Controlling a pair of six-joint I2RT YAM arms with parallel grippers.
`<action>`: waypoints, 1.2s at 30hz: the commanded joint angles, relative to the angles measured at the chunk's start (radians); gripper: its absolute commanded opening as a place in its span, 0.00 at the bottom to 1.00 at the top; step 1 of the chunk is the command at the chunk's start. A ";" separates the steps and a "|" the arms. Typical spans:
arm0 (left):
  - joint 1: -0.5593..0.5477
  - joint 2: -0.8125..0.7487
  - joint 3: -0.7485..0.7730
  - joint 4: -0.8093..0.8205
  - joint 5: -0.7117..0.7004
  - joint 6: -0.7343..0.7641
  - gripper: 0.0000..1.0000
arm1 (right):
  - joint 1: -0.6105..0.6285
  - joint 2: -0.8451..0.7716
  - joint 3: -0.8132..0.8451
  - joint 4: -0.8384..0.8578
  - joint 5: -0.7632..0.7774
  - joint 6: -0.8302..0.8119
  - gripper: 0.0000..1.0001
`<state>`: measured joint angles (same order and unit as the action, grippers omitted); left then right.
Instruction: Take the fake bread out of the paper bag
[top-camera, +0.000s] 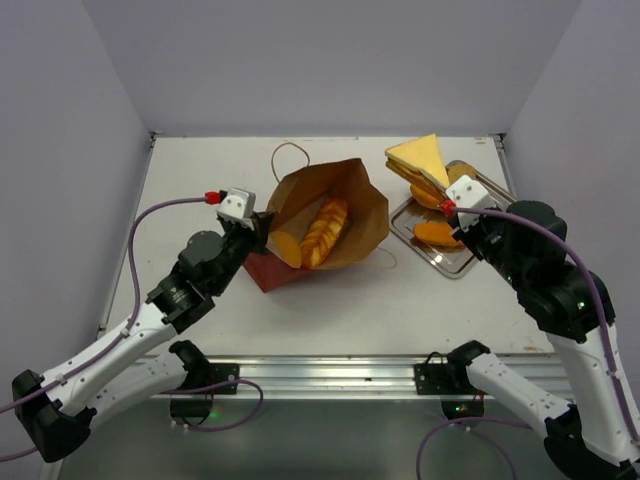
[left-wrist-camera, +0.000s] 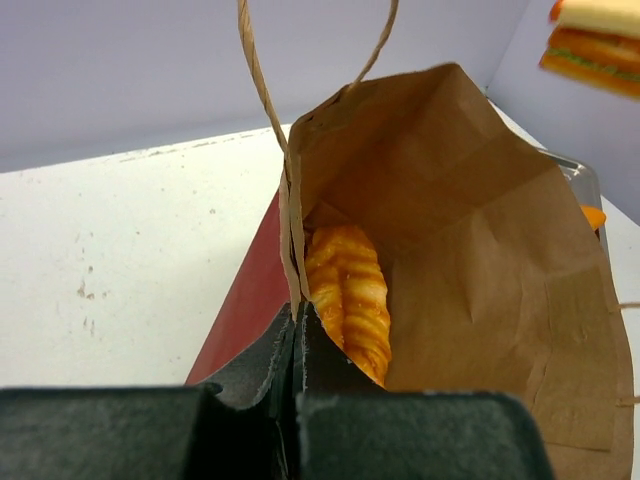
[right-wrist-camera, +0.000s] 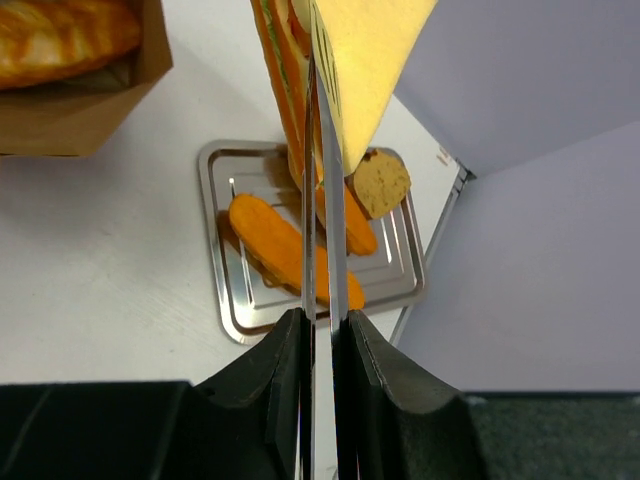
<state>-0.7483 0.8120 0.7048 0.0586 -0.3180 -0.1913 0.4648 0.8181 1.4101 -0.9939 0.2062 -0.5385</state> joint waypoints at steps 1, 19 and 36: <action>0.000 -0.059 -0.014 0.026 0.010 0.055 0.00 | -0.037 -0.004 -0.057 0.109 0.065 0.017 0.00; 0.000 -0.246 -0.108 -0.057 0.112 0.116 0.00 | -0.446 0.067 -0.424 0.417 -0.138 0.015 0.00; 0.000 -0.261 -0.142 -0.042 0.142 0.093 0.00 | -0.549 0.107 -0.571 0.471 -0.249 -0.031 0.11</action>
<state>-0.7483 0.5602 0.5697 -0.0319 -0.1959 -0.0940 -0.0792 0.9474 0.8429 -0.5976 -0.0147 -0.5522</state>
